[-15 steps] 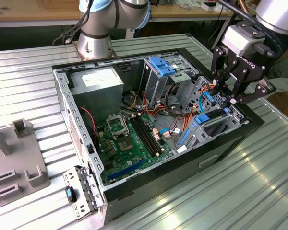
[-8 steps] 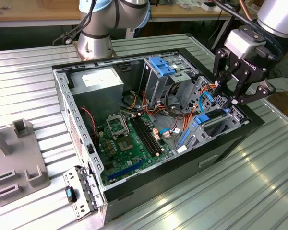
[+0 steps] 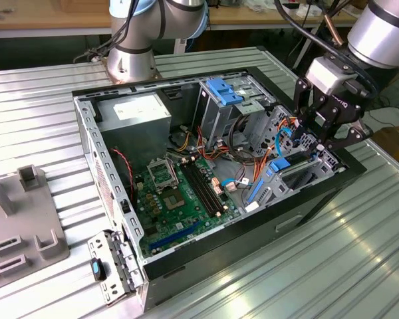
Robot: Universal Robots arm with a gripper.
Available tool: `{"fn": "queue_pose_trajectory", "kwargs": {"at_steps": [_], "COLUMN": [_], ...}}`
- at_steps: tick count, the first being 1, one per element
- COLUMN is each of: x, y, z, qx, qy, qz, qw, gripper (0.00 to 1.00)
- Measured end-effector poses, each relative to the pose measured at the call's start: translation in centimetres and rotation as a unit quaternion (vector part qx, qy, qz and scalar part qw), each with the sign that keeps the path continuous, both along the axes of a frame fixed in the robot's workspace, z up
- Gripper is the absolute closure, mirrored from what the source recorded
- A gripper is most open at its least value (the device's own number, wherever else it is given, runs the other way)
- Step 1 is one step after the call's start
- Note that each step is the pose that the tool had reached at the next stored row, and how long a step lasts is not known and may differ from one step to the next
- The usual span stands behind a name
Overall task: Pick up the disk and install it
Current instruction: 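Insert the disk into the insertion slot, then insert the first disk wire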
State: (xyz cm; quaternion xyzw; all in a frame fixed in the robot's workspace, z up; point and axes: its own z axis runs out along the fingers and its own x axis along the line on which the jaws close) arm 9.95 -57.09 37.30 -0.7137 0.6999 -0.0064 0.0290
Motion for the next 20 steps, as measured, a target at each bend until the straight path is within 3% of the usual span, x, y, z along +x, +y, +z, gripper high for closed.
{"fn": "queue_pose_trajectory", "kwargs": {"at_steps": [8,20], "x": [0.07,0.10], "y": [0.04,0.19], "z": [-0.91,-0.93], "qx": [0.0002,0.0001], "qy": [0.0000,0.0000], "qz": [0.000,0.000], "qw": [1.0000,1.0000], "gripper": [0.56,0.56]}}
